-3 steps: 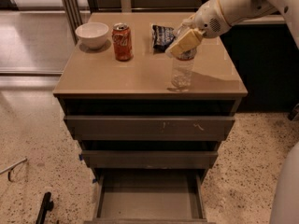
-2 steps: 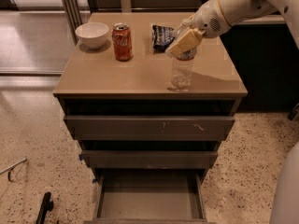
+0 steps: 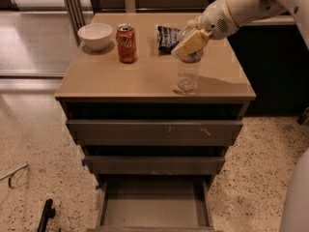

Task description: Place water bottle into bottom drawer

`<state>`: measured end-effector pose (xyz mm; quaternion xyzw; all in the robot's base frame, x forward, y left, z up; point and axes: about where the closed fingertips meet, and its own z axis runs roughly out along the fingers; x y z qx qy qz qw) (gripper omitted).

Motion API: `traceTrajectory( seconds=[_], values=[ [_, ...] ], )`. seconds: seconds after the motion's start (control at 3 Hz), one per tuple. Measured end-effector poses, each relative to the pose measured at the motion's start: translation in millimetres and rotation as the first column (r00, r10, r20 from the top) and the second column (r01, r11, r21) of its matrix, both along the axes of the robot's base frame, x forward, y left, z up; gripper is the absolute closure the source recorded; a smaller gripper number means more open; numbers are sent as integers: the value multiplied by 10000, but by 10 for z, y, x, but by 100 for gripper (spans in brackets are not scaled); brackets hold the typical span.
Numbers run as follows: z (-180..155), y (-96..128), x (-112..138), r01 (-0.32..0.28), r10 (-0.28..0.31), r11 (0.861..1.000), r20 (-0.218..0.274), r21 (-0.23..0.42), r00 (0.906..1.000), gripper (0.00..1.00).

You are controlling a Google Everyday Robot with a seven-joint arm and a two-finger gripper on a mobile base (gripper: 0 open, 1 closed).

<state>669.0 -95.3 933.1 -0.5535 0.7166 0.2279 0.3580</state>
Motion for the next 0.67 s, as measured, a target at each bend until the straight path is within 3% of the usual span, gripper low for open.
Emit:
traceTrajectory(
  seconds=[0.33, 0.67],
  values=[
    [-1, 4, -11, -28, 28, 10000, 14, 16, 10000, 100],
    [75, -58, -256, -144, 135, 9995, 307, 284, 9994, 100]
  ],
)
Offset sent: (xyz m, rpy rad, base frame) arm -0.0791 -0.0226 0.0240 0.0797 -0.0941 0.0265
